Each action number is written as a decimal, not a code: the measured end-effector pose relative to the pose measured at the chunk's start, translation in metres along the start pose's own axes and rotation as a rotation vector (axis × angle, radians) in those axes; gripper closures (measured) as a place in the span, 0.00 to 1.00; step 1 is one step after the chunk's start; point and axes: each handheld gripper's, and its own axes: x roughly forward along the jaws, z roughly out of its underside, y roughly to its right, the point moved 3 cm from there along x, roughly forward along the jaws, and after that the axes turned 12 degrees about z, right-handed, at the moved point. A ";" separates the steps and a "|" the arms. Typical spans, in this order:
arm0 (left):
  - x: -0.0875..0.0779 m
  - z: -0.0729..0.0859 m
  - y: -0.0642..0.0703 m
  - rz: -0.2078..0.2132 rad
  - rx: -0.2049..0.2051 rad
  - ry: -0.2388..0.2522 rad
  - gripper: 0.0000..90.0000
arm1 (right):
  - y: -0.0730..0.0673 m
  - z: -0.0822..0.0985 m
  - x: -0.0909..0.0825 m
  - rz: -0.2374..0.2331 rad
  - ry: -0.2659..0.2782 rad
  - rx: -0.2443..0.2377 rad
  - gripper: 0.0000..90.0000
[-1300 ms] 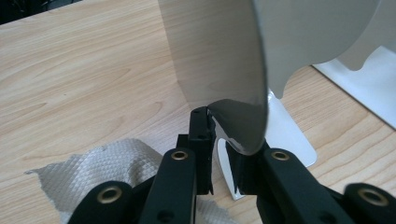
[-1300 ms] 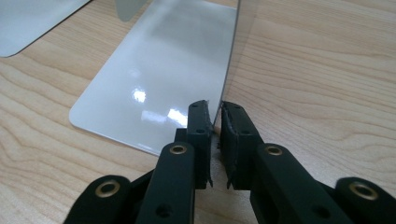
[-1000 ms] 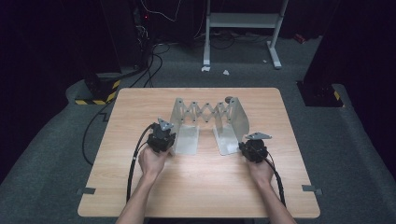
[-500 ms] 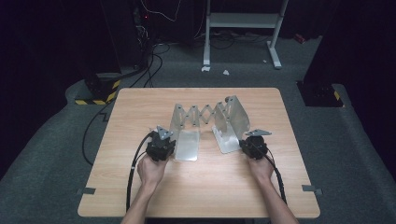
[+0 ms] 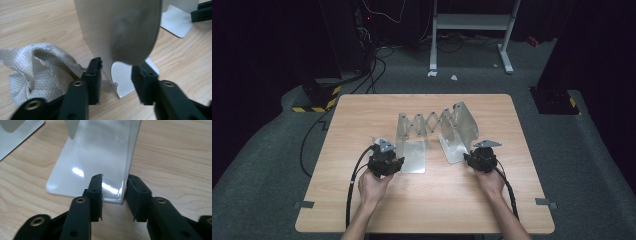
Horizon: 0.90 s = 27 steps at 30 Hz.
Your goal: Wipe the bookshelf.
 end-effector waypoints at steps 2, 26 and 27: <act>-0.005 0.001 -0.002 0.020 -0.003 0.009 0.57 | -0.003 0.003 -0.004 0.014 -0.004 -0.015 0.69; -0.036 -0.025 -0.059 -0.012 -0.109 0.014 0.47 | -0.048 -0.045 -0.014 -0.048 0.040 -0.077 0.66; -0.033 -0.028 -0.063 -0.017 -0.113 0.003 0.47 | -0.048 -0.047 -0.013 -0.035 0.037 -0.075 0.67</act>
